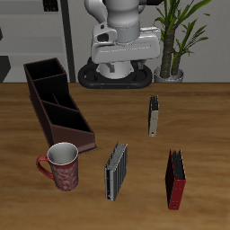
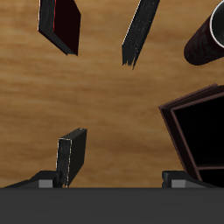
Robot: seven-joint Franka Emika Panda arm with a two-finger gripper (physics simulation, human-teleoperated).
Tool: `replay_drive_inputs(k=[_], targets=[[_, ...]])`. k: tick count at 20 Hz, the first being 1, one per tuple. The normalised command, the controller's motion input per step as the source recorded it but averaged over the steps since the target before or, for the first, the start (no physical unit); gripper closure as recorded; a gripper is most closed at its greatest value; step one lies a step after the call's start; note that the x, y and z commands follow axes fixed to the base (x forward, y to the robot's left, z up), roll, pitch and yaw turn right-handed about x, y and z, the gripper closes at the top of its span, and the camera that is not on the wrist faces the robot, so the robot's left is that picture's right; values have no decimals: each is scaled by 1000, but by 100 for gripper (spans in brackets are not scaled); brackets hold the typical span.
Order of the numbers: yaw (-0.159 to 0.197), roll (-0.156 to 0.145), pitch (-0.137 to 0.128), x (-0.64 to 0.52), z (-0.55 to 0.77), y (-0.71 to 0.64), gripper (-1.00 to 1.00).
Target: Place the red mug into the right desk caddy's right compartment
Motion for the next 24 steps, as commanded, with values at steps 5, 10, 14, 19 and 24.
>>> replay_drive_inputs(k=[5,10,14,19,24], targets=[[-23,-48,-2,11,42,-168,-100],[16,-20,-2,28,-4,-139,-100],[18,30,11,60,23,-82,-100],[-32,6,5,40,30,-92,-100],[14,6,8,51,-58,-18,-100]])
